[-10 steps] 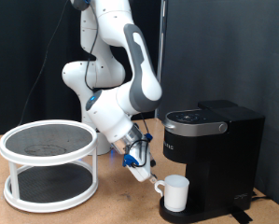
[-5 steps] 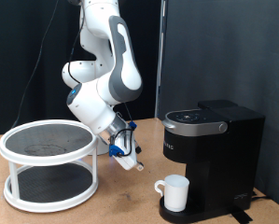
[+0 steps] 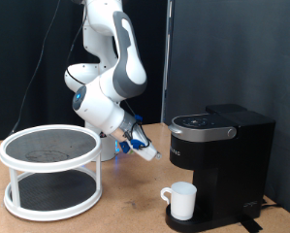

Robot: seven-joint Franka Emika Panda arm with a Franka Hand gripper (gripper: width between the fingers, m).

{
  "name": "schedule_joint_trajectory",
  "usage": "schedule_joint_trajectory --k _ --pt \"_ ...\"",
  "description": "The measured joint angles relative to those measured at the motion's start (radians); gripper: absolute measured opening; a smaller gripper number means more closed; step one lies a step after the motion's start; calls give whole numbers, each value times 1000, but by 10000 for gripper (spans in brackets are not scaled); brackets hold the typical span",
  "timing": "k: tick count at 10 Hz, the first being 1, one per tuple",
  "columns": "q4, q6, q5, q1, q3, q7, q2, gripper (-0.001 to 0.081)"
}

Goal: Make a cup of coffee with the keurig machine

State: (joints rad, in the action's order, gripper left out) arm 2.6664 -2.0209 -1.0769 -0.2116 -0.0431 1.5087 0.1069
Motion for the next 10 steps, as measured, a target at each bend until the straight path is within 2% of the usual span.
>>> schedule_joint_trajectory --k 5,7,10 --pt "34 216 -92 -2 27 -21 177 734" --pt "42 240 -116 -2 30 -8 251 734" --pt "44 260 -116 -2 29 89 369 734"
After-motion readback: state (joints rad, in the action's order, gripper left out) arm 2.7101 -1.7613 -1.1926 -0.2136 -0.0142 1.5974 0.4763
